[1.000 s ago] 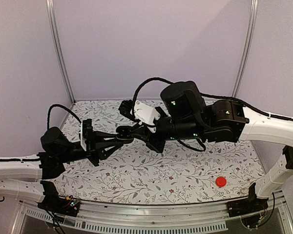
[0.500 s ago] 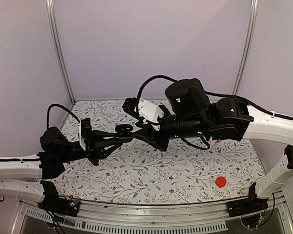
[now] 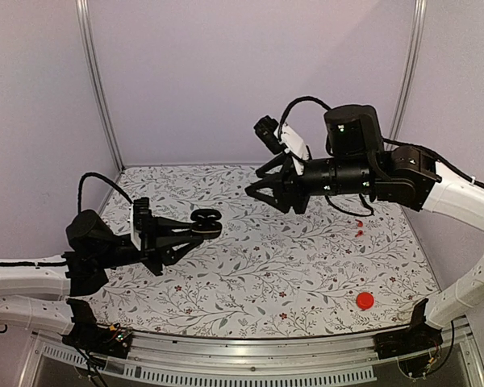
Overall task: Insert the wireless bluetooth earbuds into the charging case
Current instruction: Adjust the right earbud in the right side groove of the charging case, then close the charging case with the earbuds.
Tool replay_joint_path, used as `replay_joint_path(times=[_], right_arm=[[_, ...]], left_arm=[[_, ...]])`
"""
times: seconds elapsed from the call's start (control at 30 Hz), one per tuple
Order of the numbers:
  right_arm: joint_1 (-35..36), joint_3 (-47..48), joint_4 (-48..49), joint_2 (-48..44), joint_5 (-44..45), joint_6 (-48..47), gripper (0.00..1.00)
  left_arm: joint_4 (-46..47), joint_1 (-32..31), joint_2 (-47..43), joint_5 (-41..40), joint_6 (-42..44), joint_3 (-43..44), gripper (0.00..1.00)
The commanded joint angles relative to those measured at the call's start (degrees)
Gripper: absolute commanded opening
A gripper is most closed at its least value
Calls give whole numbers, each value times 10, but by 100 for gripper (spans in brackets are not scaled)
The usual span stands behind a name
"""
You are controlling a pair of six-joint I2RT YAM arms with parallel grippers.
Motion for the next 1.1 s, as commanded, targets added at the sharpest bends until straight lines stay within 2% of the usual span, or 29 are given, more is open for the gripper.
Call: replay_joint_path(times=[0.0,0.13,0.47,0.67,1.07], right_arm=[[-47,-15,56,-33,-106,58,49],[-83,-32,76,-49,-142,73,50],[-128,-54,77,-43,-146,82,53],[-137,-54,71,-38,-138,82,55],[-137,-19,48,25,-142,22,55]], left_arm=[[19,0,0,26,-4,1,10],[6,0,6,39,3,12,10],[13,-1,33,62,-12,24,10],[6,0,36,64,-7,31,10],[5,-1,59,92,-12,40,10]])
